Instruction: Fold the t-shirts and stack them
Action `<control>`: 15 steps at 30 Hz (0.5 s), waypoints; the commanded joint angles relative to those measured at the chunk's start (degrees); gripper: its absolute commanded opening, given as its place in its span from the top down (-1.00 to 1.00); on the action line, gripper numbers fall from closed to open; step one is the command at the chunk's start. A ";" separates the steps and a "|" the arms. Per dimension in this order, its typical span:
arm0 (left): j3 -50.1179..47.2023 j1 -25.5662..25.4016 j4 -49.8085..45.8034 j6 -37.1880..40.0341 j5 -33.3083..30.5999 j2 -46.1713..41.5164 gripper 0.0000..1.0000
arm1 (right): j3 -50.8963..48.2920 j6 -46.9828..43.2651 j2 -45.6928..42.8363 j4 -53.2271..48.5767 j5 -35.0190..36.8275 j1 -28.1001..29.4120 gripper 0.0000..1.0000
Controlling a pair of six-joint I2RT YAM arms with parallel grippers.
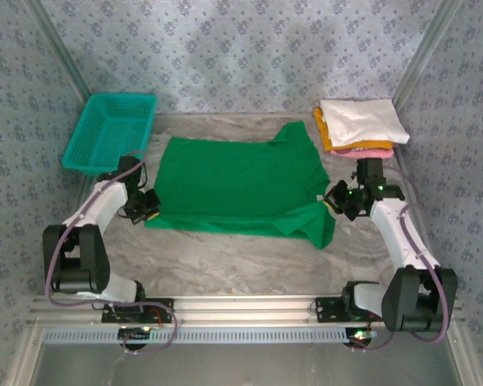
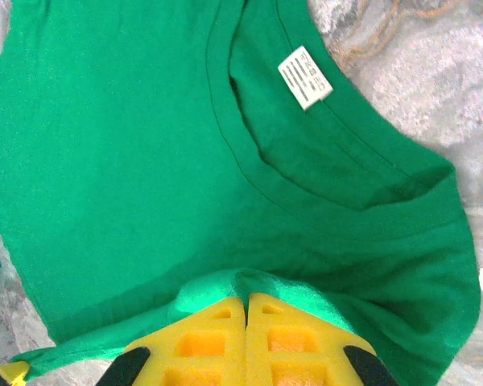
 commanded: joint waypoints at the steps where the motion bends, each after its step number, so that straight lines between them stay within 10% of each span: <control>1: 1.04 0.84 -0.22 1.80 0.79 1.52 1.00 | 2.72 -1.37 1.83 1.39 0.98 -0.01 1.00; 15: 5.86 1.75 0.76 3.12 0.44 6.99 1.00 | 6.00 -1.56 8.94 3.92 1.03 0.29 1.00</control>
